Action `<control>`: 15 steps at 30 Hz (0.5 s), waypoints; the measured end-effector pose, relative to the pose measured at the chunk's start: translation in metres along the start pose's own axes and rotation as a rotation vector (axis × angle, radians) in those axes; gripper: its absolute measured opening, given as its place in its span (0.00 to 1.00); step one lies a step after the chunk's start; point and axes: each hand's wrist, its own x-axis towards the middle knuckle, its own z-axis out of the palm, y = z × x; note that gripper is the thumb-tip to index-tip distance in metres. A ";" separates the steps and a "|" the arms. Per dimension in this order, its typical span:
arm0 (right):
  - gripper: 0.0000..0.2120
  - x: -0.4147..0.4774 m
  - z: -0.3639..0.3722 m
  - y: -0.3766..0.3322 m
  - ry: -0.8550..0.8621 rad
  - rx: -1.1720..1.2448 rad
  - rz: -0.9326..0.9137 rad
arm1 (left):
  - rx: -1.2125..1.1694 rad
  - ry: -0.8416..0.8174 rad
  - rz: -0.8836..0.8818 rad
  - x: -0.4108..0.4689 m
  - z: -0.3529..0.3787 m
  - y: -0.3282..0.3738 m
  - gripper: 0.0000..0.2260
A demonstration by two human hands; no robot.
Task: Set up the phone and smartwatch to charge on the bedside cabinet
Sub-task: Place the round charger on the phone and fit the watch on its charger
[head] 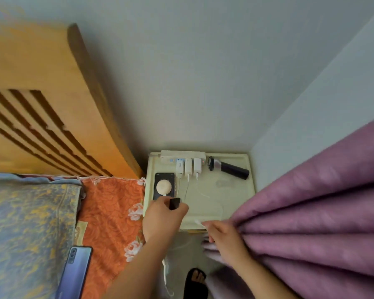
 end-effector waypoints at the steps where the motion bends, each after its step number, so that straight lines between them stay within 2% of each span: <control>1: 0.09 -0.018 0.005 -0.004 0.020 -0.003 -0.043 | -0.056 -0.007 0.015 -0.009 -0.014 0.003 0.09; 3: 0.08 -0.052 0.013 -0.017 0.066 0.088 -0.132 | -0.153 -0.026 0.064 -0.026 -0.042 0.010 0.05; 4: 0.06 -0.066 0.016 -0.023 0.083 0.143 -0.169 | -0.183 -0.037 0.098 -0.033 -0.055 0.014 0.06; 7: 0.11 -0.104 0.019 -0.046 0.160 0.262 -0.269 | -0.246 -0.041 0.183 -0.052 -0.087 0.025 0.06; 10: 0.05 -0.133 0.018 -0.070 0.266 0.340 -0.434 | -0.320 -0.061 0.236 -0.073 -0.112 0.036 0.12; 15: 0.04 -0.159 0.006 -0.107 0.317 0.319 -0.574 | -0.395 -0.110 0.320 -0.105 -0.137 0.062 0.16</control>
